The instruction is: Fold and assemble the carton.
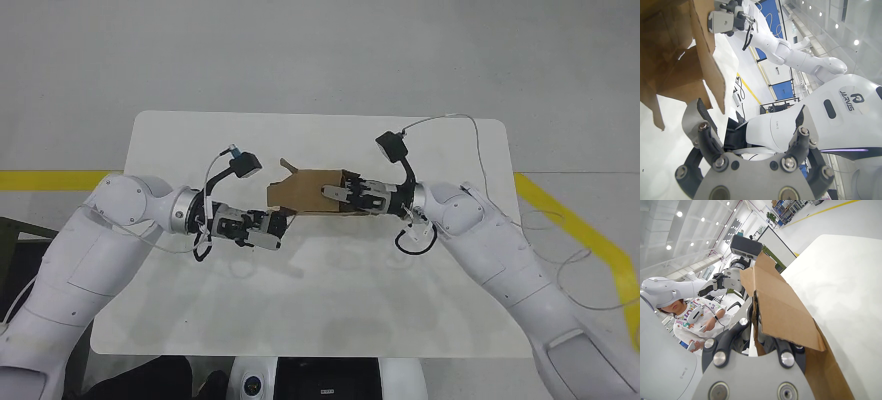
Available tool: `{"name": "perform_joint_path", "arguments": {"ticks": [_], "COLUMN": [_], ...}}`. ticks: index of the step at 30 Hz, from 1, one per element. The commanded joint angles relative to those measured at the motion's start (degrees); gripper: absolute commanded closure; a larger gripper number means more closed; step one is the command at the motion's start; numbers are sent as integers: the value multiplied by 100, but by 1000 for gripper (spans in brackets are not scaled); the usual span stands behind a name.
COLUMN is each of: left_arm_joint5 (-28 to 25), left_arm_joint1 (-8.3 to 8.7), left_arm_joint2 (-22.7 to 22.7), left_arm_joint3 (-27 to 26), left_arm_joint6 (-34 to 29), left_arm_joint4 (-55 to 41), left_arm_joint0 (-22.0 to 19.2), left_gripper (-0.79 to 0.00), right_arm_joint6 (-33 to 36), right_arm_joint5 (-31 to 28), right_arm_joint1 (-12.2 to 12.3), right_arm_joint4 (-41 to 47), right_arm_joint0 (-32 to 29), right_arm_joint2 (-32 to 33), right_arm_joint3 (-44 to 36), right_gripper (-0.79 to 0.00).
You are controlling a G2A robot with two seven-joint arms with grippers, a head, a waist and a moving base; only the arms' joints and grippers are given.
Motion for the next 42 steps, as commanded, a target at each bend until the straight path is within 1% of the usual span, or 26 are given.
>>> {"name": "perform_joint_path", "arguments": {"ticks": [1, 11, 20, 32, 37, 42], "left_arm_joint5": [17, 79, 92, 99, 116, 99], "left_arm_joint1": [0, -37, -75, -110, -117, -111], "left_arm_joint2": [-16, -19, -42, -124, -173, -281], "left_arm_joint3": [-32, -78, -14, 38, 75, 232], "left_arm_joint6": [-13, -5, -32, -44, -44, -43], "left_arm_joint4": [12, 96, 132, 156, 191, 261], "left_arm_joint0": [35, 104, 91, 86, 93, 78], "left_gripper": [-785, -785, -785, -785, -785, -785], "right_arm_joint6": [-72, -210, -163, -49, -97, -8], "right_arm_joint5": [-7, -133, -272, -406, -516, -545], "right_arm_joint1": [-7, -143, -314, -455, -462, -381], "right_arm_joint4": [-69, -110, 100, 284, 285, 315], "right_arm_joint0": [-19, -13, 58, 106, 78, -37], "right_arm_joint2": [35, -55, -261, -329, -217, 14], "right_arm_joint3": [-39, -120, 137, 364, 501, 555], "right_gripper": [0, 0, 0, 0, 0, 0]}}
